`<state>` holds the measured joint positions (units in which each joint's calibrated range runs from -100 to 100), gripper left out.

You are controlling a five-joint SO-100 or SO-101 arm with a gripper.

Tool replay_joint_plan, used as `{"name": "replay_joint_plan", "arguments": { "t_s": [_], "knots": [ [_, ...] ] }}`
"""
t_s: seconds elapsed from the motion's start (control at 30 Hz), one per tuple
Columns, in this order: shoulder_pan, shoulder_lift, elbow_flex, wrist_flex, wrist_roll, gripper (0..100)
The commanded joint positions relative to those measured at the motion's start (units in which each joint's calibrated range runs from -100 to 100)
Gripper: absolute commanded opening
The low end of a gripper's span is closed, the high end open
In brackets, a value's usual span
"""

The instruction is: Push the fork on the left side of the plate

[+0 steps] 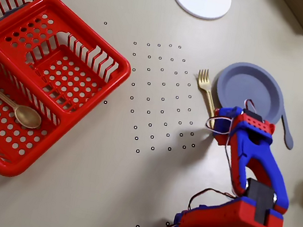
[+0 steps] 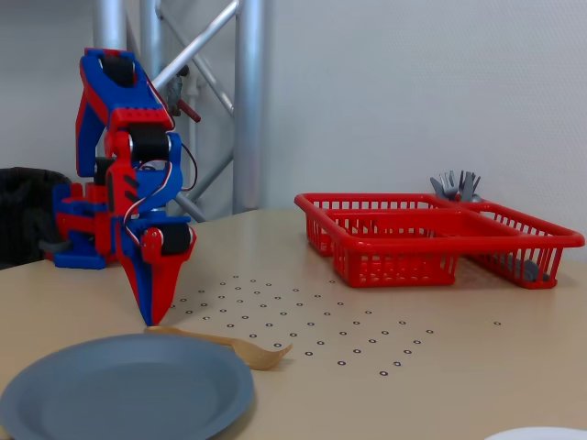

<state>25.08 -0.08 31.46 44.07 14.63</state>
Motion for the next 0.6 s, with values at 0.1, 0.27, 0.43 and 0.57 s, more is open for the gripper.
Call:
{"name": "replay_joint_plan", "arguments": {
  "t_s": [0.1, 0.27, 0.43, 0.57],
  "knots": [
    [-1.5, -17.2, 7.5, 0.3, -2.1, 0],
    [-4.5, -34.4, 15.0, 3.1, -5.5, 0],
    [-9.7, -49.3, 23.6, 1.8, -8.8, 0],
    [-13.9, -61.5, 34.4, -2.7, -11.8, 0]
  ]
}}
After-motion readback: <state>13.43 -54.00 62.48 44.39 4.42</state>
